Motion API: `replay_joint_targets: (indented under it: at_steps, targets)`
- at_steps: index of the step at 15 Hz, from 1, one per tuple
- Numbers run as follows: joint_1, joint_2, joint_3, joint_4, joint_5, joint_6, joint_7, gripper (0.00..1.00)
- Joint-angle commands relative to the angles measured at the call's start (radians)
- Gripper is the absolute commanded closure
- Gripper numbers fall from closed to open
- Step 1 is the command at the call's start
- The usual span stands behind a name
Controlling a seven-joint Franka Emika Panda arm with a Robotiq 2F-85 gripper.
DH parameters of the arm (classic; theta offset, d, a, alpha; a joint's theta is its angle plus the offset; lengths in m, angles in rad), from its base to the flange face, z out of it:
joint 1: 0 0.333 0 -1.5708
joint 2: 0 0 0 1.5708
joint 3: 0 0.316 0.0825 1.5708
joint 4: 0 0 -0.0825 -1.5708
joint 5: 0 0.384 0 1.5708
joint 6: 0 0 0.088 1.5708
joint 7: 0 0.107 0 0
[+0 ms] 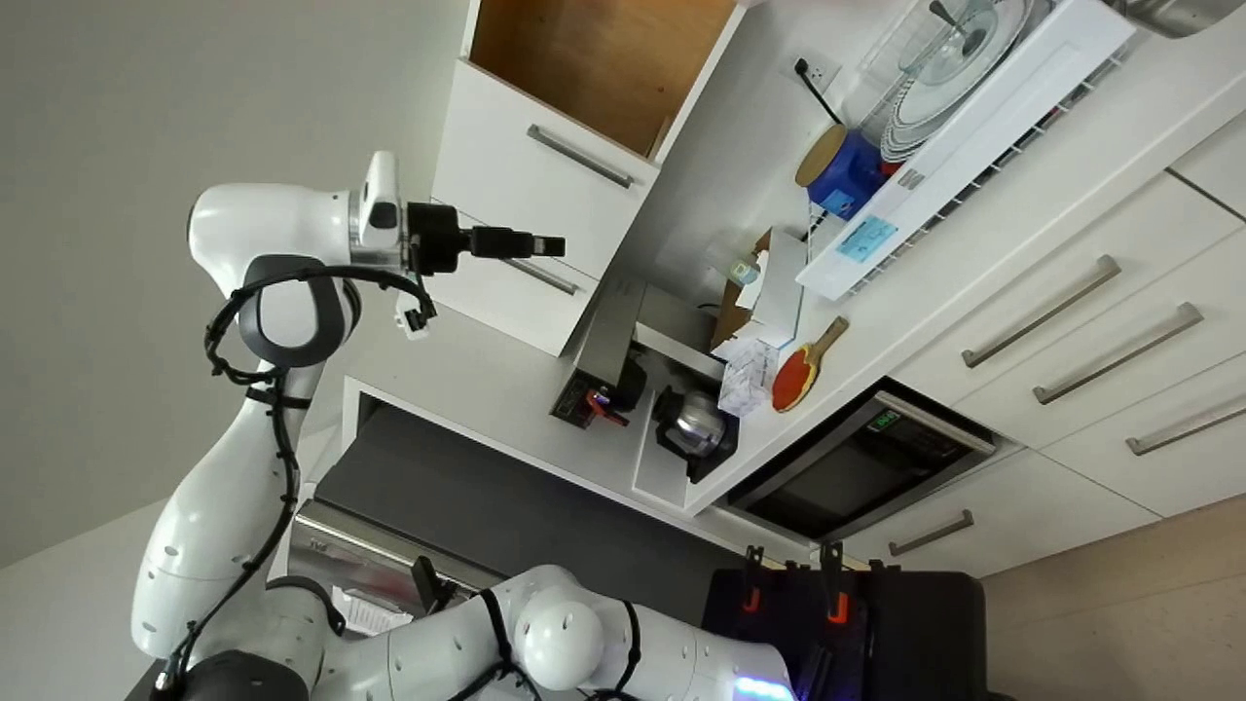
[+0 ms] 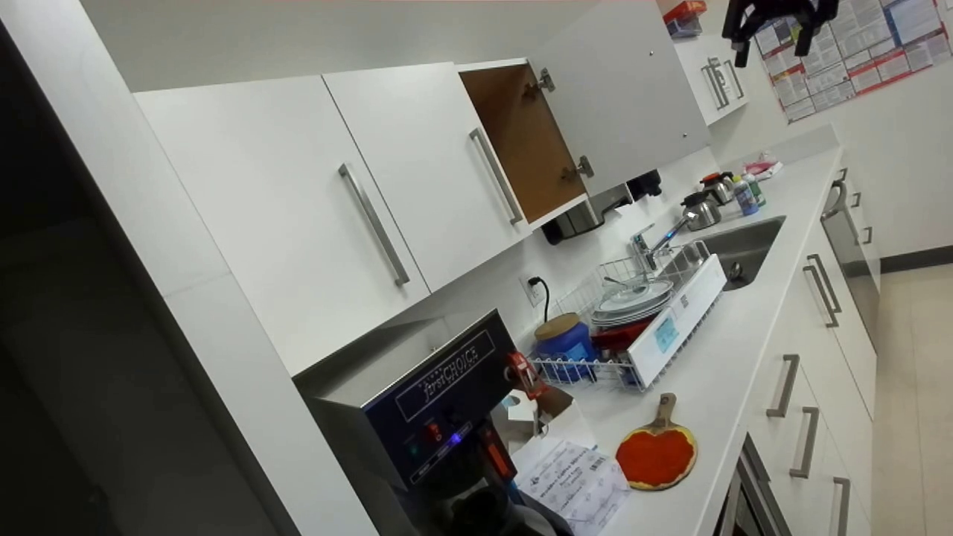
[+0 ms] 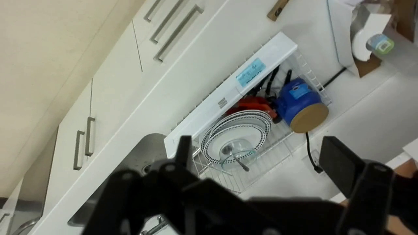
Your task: Close the open upper cabinet door
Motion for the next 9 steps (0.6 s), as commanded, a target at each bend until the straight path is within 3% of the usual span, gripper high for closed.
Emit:
replay_joint_targets:
  at_steps: [1, 4, 9]
  targets:
    - [-0.024, 0.017, 0.012, 0.018, 0.024, -0.003, -0.007, 0.00]
    - [-0.025, 0.029, 0.013, 0.026, 0.028, -0.003, 0.003, 0.00]
    - [-0.027, 0.206, -0.016, 0.140, 0.205, 0.160, 0.185, 0.00]
